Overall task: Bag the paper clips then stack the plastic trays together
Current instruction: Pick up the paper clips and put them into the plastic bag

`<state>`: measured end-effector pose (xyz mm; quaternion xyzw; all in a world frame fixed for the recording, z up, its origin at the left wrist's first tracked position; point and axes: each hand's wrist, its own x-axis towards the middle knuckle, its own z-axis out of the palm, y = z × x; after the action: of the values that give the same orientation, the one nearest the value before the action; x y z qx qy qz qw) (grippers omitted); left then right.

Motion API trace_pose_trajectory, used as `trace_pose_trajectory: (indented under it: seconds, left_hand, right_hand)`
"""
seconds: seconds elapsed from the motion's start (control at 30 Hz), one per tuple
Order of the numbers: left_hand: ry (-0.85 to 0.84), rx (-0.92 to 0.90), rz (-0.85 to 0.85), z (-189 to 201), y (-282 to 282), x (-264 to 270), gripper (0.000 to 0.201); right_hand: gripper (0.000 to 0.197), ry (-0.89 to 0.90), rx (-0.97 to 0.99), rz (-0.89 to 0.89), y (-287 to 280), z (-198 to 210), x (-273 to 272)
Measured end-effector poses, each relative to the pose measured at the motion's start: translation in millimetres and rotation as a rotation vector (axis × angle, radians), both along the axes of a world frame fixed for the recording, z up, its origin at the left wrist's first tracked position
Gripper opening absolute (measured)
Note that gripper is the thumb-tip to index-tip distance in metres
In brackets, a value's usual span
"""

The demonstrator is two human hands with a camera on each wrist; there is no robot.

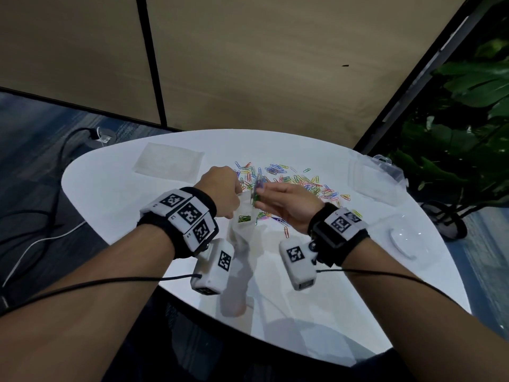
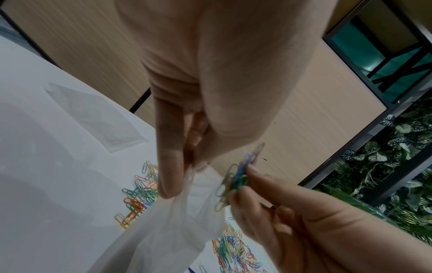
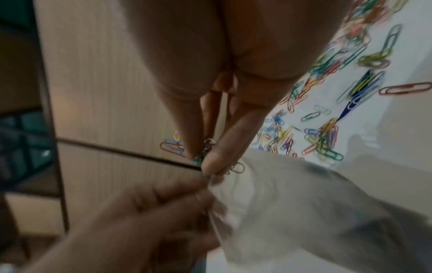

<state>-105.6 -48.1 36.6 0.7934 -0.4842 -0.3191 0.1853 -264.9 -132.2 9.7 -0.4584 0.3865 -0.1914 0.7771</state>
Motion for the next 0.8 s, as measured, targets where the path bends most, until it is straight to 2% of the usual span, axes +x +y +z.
trace_pose_trajectory:
  seconds: [0.07, 0.13, 0.23, 0.33, 0.43, 0.53, 0.6, 0.7, 0.73, 0.77, 0.8]
  left_hand:
    - [0.014, -0.012, 0.001, 1, 1, -1, 0.029]
    - [0.021, -0.020, 0.007, 3, 2, -2, 0.025]
    - [0.043, -0.031, 0.014, 4, 3, -2, 0.024]
    - [0.066, -0.034, 0.008, 5, 4, 0, 0.027]
    - [0.061, -0.031, 0.027, 5, 5, 2, 0.026]
    - [0.044, -0.016, 0.018, 6, 6, 1, 0.028]
    - [0.024, -0.012, 0.023, 8, 7, 1, 0.030]
    - [-0.008, -0.002, 0.043, 14, 9, 10, 0.030]
    - [-0.007, 0.012, 0.050, 17, 11, 15, 0.030]
    - [0.003, 0.024, 0.063, 19, 13, 20, 0.029]
    - [0.020, 0.032, 0.083, 21, 16, 26, 0.029]
  right_hand:
    - [0.022, 0.076, -0.117, 0.021, 13, -7, 9]
    - [0.010, 0.218, -0.339, 0.035, 20, -12, 16]
    - [0.013, 0.481, -0.707, 0.145, 25, -12, 24]
    - [0.018, 0.627, -0.933, 0.223, 31, -5, 31]
    - [0.027, 0.781, -0.970, 0.327, 33, 1, 34]
    - [0.023, 0.922, -0.977, 0.433, 28, 13, 32]
    - [0.015, 0.819, -0.897, 0.423, 21, 23, 25]
    - [0.008, 0.598, -0.691, 0.284, 3, 29, 8]
    - [0.009, 0.629, -0.701, 0.241, -6, 23, 1]
    - [0.012, 0.739, -0.748, 0.240, -16, 15, -7]
    - [0.023, 0.926, -0.801, 0.297, -24, 3, -14]
